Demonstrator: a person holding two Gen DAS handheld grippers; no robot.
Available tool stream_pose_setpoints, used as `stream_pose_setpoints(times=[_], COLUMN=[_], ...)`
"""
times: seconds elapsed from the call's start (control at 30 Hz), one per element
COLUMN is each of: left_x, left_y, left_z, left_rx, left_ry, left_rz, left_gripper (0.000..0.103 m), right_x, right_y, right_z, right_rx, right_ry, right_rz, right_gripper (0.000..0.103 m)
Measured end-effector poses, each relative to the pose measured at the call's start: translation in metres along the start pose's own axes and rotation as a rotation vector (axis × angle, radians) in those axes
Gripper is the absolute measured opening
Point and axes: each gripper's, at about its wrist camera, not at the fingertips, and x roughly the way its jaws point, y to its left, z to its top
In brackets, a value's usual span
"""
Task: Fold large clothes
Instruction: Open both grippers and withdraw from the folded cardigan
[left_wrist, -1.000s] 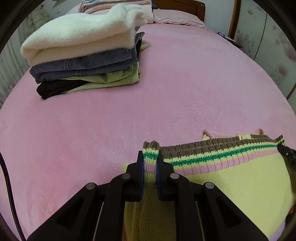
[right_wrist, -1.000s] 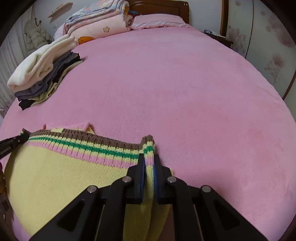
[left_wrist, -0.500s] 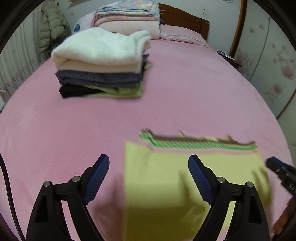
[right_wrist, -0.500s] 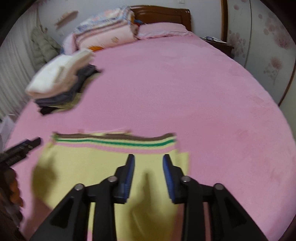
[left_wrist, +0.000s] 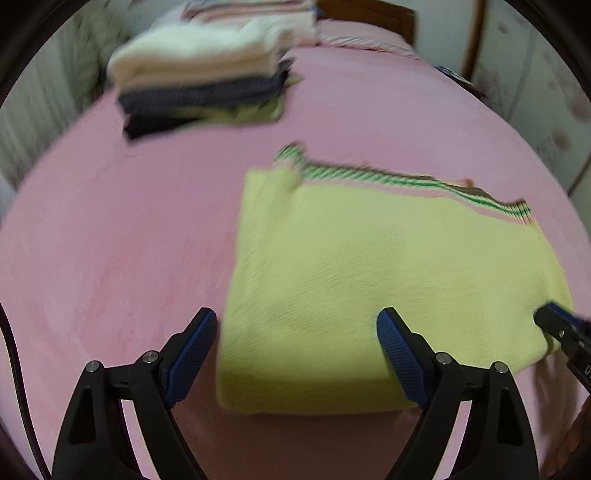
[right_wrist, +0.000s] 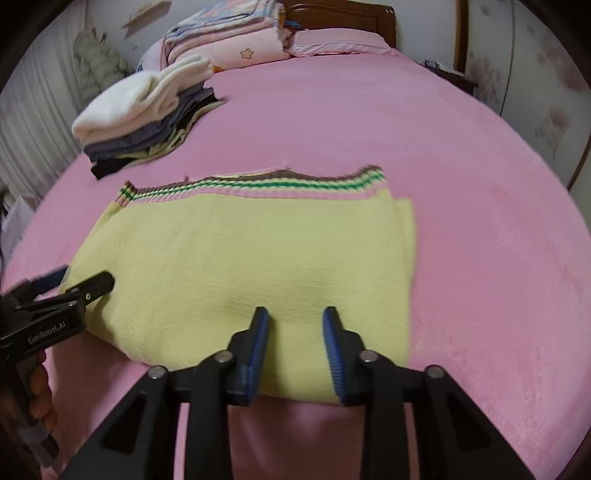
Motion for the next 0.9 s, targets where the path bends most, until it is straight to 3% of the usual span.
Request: stream_pose_setpoints(times=[0.1, 0.33, 0.57, 0.7, 0.9], left_x=[0.003, 0.001, -0.010, -0.033, -0.078], left_y=[0.016, 0.014, 0.017, 0.013, -0.002], left_z=[-0.003, -0.002, 0.007, 0.011, 0.018], left_rx=[-0.063, -0.044, -0.069, -0.060, -0.019], left_ry=[0.017, 0.013, 0.048, 0.031, -0.020], left_rz=[-0.053, -0.034, -0.033, -0.038, 0.020], left_gripper=[0.089, 0.089, 0.089, 0.089, 0.089], right_x=[-0.002, 0.002, -0.008, -0.024, -0.057], right_y=[-0.010, 0.003, -0.003, -0.006, 0.005], right_z=[-0.004, -0.001, 0.002, 0.005, 0.008], right_rx=[0.022, 0.004, 0.051, 0.087, 0.079], right_ry=[-0.002, 0.003, 0.011, 0.005, -0.042], right_rz=[0.017, -0.029, -0.006, 0.015, 0.042], right_gripper=[0.020, 0.023, 0.023, 0.023, 0.024])
